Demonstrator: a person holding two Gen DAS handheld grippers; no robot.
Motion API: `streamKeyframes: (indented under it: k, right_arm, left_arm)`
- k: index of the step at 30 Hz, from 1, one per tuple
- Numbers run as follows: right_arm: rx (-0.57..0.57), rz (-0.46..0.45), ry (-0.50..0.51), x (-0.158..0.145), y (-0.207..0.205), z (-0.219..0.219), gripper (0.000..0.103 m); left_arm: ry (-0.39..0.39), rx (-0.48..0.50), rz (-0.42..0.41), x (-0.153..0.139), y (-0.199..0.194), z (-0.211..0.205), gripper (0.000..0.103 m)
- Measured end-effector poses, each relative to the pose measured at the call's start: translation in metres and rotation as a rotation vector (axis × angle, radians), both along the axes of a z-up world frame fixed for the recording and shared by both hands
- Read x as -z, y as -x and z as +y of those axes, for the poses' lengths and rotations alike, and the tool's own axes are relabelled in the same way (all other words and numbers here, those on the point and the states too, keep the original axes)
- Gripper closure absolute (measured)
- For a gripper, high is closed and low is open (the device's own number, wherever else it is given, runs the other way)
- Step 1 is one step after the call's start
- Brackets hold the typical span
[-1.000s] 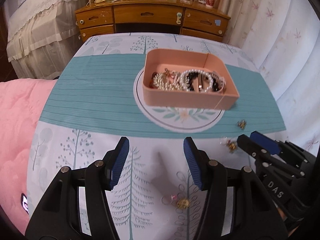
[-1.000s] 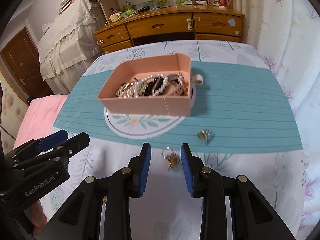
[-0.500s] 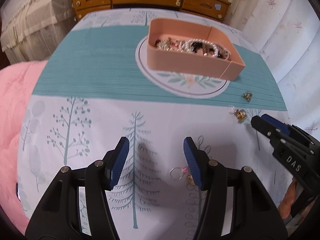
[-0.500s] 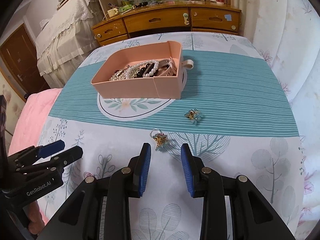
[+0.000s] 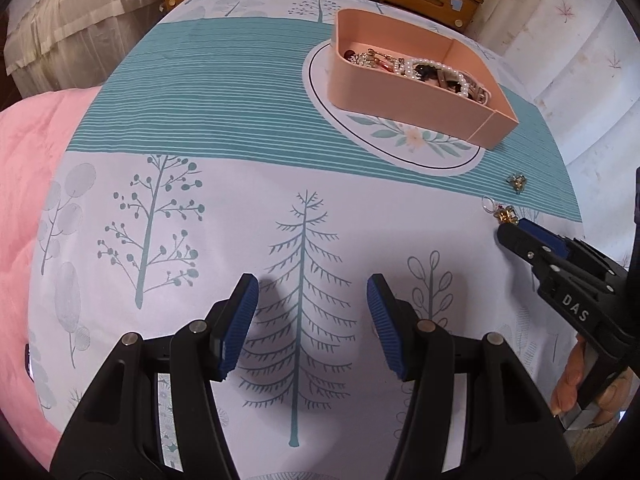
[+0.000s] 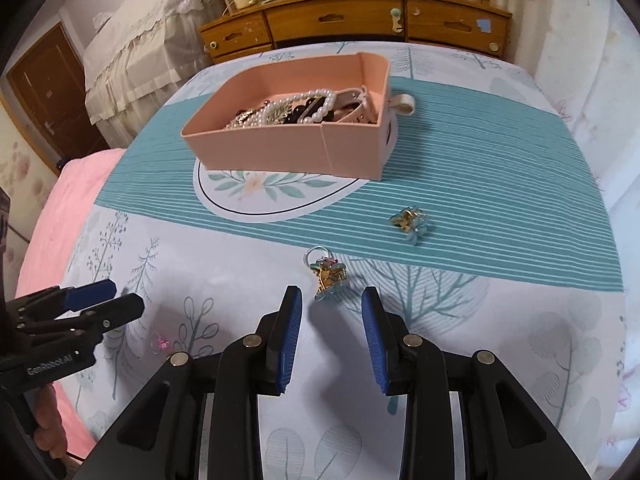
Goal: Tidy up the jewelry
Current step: 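Move right tool to small gold flower charm and close on it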
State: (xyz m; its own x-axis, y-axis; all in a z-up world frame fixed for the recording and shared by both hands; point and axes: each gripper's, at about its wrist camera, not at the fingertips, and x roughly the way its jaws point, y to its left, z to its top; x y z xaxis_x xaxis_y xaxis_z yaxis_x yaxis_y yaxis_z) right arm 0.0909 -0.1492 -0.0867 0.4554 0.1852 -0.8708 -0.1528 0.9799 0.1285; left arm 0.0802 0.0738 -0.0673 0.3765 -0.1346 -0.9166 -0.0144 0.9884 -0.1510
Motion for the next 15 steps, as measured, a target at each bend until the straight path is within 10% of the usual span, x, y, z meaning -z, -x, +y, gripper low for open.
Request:
streamKeyframes:
  k: [15]
  right_arm:
    - [-0.047,-0.064,0.063,0.006,-0.011,0.014,0.084]
  left_arm:
    - [0.027,0.002,0.018,0.005,-0.011,-0.001,0.049]
